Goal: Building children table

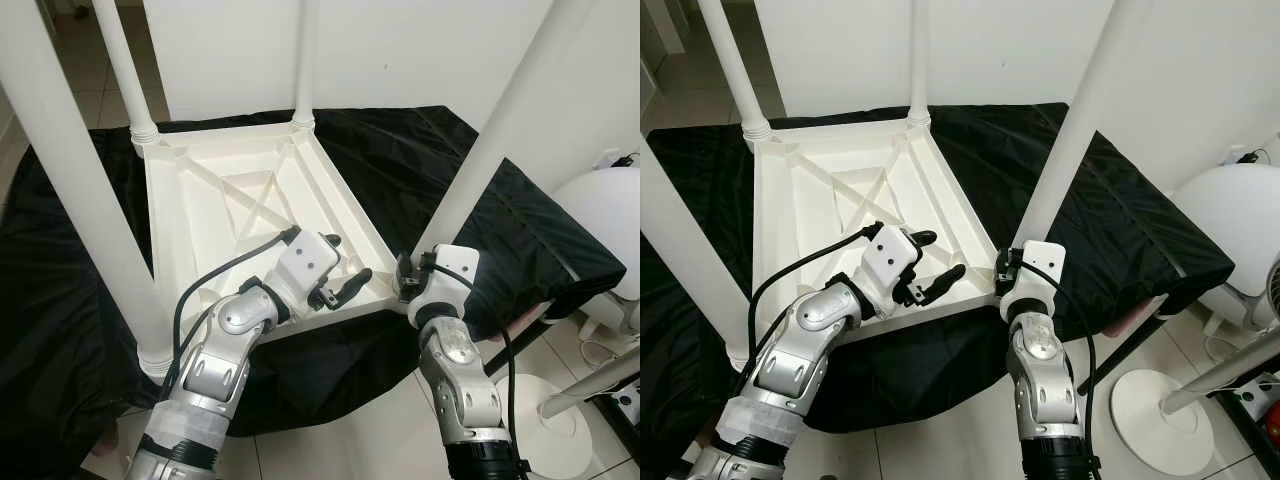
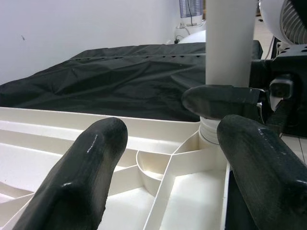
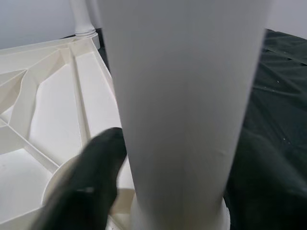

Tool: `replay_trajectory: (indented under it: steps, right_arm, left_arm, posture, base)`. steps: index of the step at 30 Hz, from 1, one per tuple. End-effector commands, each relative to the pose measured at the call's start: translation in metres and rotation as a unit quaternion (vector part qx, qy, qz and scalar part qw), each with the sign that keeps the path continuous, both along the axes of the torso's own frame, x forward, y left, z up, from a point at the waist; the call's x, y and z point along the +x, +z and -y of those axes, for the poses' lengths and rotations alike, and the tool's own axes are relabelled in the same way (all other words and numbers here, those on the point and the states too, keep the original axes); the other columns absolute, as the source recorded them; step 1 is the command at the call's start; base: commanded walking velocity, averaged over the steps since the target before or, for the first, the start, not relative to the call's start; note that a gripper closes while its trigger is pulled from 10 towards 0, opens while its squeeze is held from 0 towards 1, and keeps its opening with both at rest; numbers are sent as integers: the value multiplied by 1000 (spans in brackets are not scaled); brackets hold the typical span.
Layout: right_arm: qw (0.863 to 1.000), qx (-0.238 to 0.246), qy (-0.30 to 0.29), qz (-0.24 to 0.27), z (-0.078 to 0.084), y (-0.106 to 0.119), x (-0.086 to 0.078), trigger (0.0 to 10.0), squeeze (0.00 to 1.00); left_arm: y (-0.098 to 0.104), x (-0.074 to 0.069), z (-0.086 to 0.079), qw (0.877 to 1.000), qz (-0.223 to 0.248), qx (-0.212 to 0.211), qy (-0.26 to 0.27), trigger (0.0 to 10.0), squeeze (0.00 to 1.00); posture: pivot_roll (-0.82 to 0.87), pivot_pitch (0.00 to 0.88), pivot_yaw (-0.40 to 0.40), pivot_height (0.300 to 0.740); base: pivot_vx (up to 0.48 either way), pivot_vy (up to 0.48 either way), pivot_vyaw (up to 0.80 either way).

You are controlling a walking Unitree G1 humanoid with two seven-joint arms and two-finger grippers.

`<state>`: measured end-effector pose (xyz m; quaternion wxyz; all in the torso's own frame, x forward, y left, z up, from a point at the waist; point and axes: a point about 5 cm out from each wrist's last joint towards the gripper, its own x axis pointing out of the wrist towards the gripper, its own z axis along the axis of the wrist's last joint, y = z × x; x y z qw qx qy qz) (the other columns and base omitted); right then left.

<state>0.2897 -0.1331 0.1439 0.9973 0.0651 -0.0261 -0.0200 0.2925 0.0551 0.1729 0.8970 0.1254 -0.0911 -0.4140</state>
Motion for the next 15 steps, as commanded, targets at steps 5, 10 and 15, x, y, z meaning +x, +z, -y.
replay_trajectory:
  steps: [5,10,15]
  right_arm:
    - [999,31,13,1,-2,-3,-7,10000,1000]
    - [999,4,38,-3,13,-11,-11,10000,1000]
    - [997,-8,73,-3,22,-15,-12,10000,1000]
  left_arm:
    - [2,5,-2,999,11,-7,46,10000,0]
    - [2,5,-2,999,13,-6,50,10000,0]
    - [2,6,-3,999,13,-6,52,10000,0]
  posture:
    - [-74,36,-34,740]
    - [-71,33,-39,740]
    - [-69,31,-39,740]
  base:
    - [0,0,0]
    - [0,0,0]
    - [0,0,0]
